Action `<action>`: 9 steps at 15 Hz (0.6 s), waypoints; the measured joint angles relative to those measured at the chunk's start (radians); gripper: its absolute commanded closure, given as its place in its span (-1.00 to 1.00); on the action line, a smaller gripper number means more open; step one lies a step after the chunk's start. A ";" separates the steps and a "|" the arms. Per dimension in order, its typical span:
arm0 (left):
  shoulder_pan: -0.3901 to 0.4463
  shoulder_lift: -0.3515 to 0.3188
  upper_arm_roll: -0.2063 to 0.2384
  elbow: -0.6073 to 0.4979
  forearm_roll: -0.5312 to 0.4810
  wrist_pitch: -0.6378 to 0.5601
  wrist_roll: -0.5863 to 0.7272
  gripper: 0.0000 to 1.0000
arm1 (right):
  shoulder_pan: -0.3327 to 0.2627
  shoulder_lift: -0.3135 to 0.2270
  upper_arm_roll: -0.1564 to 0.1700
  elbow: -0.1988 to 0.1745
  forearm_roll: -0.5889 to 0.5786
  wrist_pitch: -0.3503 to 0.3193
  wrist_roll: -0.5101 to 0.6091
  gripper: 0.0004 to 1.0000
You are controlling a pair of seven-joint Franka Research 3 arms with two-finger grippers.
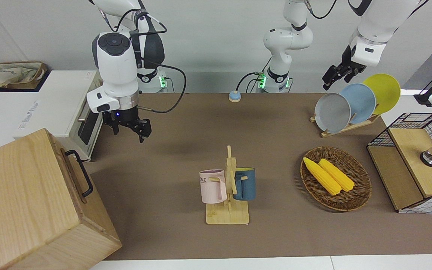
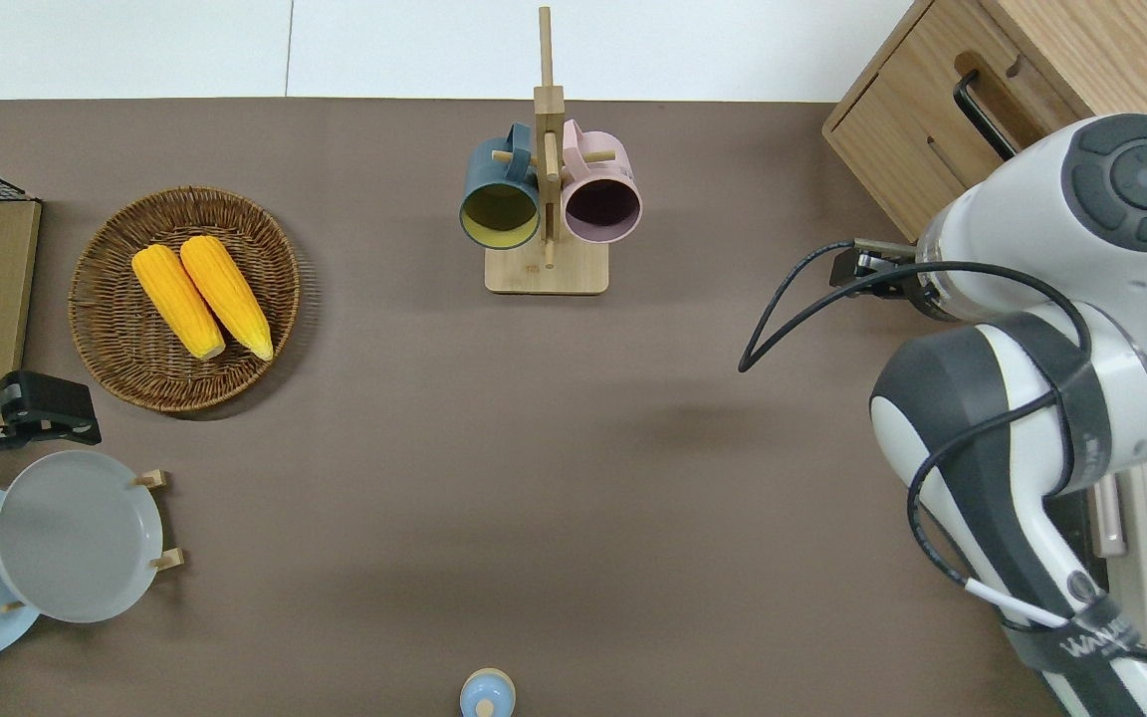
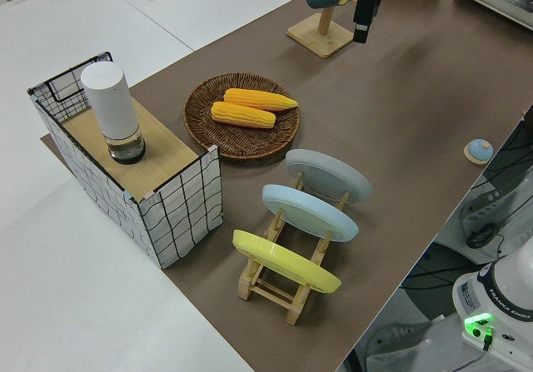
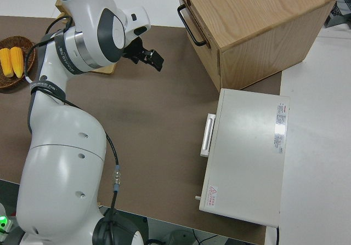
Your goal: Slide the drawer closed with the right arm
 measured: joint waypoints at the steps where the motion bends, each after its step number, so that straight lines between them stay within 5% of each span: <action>1: 0.000 0.000 0.000 0.000 0.000 0.000 0.000 -0.99 | 0.005 -0.013 -0.007 -0.001 0.005 -0.029 -0.053 -0.97; 5: 0.000 0.000 0.000 0.000 0.000 0.000 0.000 -0.99 | 0.046 -0.073 -0.047 -0.002 0.061 -0.111 -0.226 -0.97; 9: 0.000 0.000 0.000 0.000 0.000 0.000 0.000 -0.99 | 0.121 -0.151 -0.182 0.000 0.168 -0.192 -0.449 -0.97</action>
